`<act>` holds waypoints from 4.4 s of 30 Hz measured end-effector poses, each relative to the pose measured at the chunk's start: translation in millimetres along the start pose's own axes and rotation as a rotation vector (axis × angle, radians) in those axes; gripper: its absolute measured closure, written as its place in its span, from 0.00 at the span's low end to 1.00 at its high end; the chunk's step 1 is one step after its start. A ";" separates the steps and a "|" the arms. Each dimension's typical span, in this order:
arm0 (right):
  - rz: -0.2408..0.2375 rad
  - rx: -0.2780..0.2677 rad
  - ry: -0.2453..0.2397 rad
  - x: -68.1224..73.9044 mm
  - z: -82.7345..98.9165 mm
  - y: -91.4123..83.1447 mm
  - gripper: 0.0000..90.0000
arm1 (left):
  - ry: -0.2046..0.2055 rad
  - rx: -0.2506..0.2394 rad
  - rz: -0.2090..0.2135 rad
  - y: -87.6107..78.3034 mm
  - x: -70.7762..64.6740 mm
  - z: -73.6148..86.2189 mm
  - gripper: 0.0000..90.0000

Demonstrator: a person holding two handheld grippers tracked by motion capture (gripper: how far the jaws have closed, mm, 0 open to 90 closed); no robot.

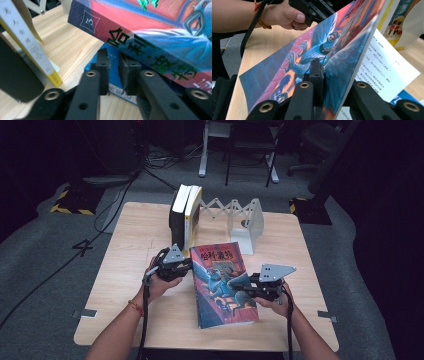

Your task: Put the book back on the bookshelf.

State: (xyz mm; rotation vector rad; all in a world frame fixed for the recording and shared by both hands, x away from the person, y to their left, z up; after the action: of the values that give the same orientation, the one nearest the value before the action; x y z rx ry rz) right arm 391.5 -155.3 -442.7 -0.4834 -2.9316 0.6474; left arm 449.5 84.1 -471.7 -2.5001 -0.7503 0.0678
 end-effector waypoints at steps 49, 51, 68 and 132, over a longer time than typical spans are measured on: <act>0.162 -0.139 -0.095 -6.0 -38.2 -11.0 0.96 | 0.081 -0.092 -0.075 -31.1 10.9 -75.0 1.00; 0.167 -0.144 -0.098 -4.0 -37.0 -12.1 0.97 | 0.073 -0.079 -0.086 -33.5 9.5 -72.7 0.96; 0.155 -0.075 -0.107 -6.4 -25.8 -1.9 0.97 | -0.142 0.079 0.187 -27.0 -60.5 -1.0 0.48; 0.287 -0.170 -0.045 -15.7 -16.4 -62.5 0.68 | 0.123 -0.220 0.126 -45.7 -94.6 -66.1 0.78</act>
State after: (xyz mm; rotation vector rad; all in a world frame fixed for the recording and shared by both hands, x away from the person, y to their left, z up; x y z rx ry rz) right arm 391.3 -207.7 -401.7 -0.9313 -3.0010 0.4416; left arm 359.4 35.7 -401.3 -2.7294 -0.5759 -0.1302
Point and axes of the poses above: each handheld gripper's, and its own axes: y roughly forward along the jaws, z roughly out of its underside, x roughly to its left, the point moved 6 cm from there along y, roughly forward along the jaws, and after that the axes turned 5 degrees about y, right-handed, at the moved point
